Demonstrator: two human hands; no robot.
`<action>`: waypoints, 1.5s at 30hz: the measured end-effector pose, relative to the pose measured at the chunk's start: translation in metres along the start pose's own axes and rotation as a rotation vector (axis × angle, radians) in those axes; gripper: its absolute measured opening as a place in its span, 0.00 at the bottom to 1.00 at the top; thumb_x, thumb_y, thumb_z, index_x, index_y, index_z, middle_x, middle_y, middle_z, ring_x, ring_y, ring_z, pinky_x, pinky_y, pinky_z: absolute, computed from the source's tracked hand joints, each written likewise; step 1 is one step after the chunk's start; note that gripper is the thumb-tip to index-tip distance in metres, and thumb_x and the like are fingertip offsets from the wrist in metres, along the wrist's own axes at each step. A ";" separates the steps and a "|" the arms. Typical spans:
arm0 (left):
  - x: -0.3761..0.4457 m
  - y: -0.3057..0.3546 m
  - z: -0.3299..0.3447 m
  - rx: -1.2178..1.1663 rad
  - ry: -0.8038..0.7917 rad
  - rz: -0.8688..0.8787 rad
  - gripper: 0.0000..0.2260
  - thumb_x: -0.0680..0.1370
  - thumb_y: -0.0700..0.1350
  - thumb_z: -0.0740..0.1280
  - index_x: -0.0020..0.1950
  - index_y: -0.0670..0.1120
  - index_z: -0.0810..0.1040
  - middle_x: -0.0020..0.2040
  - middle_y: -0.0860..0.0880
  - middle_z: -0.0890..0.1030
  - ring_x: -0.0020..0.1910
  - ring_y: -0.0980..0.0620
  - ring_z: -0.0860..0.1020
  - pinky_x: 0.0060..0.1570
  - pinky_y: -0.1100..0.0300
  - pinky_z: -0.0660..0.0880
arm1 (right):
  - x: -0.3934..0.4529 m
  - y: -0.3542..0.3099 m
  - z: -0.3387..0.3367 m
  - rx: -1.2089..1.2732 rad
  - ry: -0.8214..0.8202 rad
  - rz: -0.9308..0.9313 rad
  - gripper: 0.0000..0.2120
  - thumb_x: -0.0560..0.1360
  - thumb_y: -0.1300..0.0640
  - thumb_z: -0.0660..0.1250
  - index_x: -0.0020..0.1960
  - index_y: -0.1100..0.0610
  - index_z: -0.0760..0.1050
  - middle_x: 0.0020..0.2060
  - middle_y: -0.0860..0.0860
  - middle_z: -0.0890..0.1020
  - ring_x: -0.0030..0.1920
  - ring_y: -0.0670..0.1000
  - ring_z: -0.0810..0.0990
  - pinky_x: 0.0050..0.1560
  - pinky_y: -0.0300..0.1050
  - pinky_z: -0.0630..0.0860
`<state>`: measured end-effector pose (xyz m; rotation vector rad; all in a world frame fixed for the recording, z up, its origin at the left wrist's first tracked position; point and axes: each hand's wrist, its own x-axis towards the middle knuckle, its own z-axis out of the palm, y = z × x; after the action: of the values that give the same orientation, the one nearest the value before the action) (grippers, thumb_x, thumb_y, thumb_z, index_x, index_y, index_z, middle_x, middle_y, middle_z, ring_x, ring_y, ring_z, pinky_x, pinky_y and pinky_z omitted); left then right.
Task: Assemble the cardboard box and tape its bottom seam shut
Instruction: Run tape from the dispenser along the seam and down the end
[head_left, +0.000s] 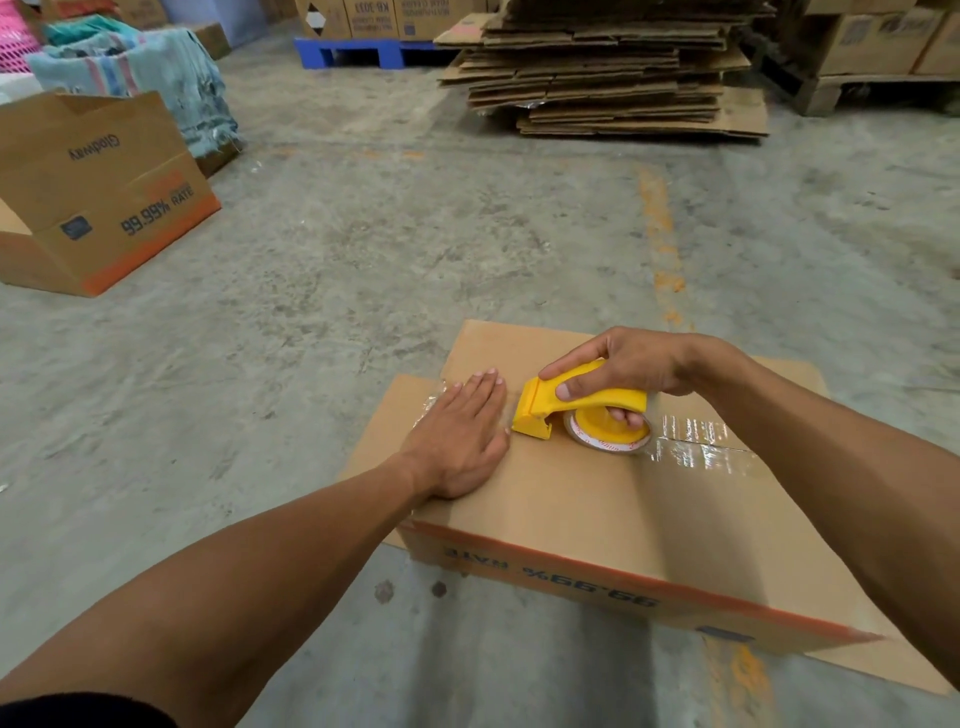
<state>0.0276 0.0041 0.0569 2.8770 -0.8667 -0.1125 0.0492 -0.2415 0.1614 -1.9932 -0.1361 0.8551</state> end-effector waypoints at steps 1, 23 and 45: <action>0.000 0.001 0.000 -0.001 0.001 0.002 0.30 0.82 0.56 0.46 0.80 0.43 0.45 0.81 0.46 0.45 0.79 0.52 0.43 0.75 0.58 0.38 | -0.001 0.001 0.000 0.005 0.003 -0.001 0.18 0.72 0.57 0.75 0.61 0.48 0.81 0.29 0.56 0.80 0.21 0.52 0.75 0.23 0.42 0.76; 0.003 0.024 -0.001 0.092 -0.082 0.060 0.30 0.82 0.58 0.43 0.80 0.46 0.40 0.80 0.46 0.40 0.78 0.49 0.36 0.76 0.48 0.36 | -0.059 0.049 -0.042 -0.145 0.057 0.066 0.18 0.70 0.55 0.77 0.59 0.46 0.83 0.36 0.54 0.85 0.27 0.56 0.73 0.22 0.39 0.74; 0.022 0.115 0.022 0.000 -0.074 0.030 0.35 0.79 0.61 0.42 0.79 0.40 0.40 0.80 0.44 0.41 0.78 0.49 0.38 0.76 0.47 0.39 | -0.057 0.030 -0.034 -0.302 0.117 0.183 0.17 0.68 0.48 0.78 0.56 0.41 0.83 0.46 0.43 0.85 0.43 0.44 0.84 0.46 0.48 0.83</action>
<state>-0.0195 -0.1057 0.0516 2.8754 -0.9226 -0.2176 0.0207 -0.3064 0.1784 -2.3617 -0.0159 0.8700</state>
